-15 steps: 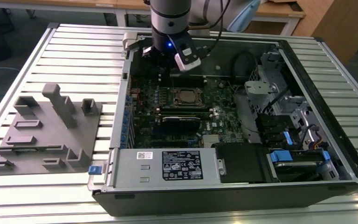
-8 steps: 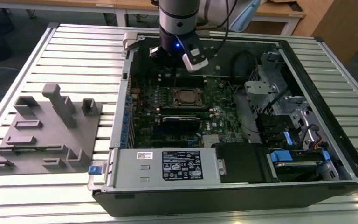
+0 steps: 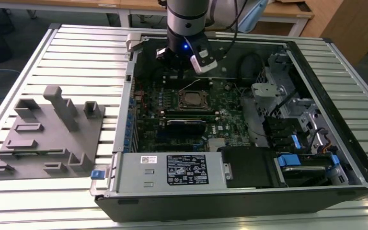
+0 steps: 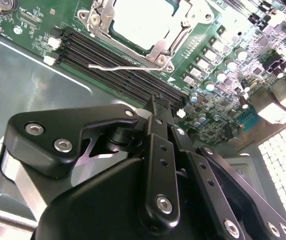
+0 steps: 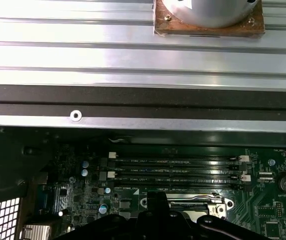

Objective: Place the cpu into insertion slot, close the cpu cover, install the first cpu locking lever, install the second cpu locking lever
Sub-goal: 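Install the first cpu locking lever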

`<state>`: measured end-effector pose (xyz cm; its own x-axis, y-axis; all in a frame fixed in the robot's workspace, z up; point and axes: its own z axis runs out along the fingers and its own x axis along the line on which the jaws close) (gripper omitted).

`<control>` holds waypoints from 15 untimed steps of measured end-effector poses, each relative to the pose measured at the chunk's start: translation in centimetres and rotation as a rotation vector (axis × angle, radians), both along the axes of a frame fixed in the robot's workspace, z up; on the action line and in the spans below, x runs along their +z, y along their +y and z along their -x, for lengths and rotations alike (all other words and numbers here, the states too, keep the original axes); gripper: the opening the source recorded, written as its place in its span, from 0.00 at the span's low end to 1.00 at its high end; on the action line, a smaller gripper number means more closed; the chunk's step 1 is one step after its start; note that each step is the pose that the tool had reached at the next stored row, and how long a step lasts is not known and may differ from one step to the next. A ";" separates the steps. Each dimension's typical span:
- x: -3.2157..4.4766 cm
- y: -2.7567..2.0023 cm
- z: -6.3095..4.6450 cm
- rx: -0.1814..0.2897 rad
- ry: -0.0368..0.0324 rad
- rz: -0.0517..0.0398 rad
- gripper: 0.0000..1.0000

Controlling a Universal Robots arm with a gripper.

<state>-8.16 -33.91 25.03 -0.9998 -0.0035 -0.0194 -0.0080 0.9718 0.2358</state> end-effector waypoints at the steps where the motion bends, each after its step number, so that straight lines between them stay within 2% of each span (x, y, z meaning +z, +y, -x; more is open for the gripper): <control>1: -0.02 0.01 0.0 0.000 -0.0001 0.0003 0.11; 5: -0.22 0.00 -0.2 0.000 0.0000 0.0032 0.11; 15: -1.04 0.00 -1.9 0.000 0.0000 0.0040 0.11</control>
<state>-6.31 -33.91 23.99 -0.9998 -0.0037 -0.0194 -0.0081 0.9727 0.2319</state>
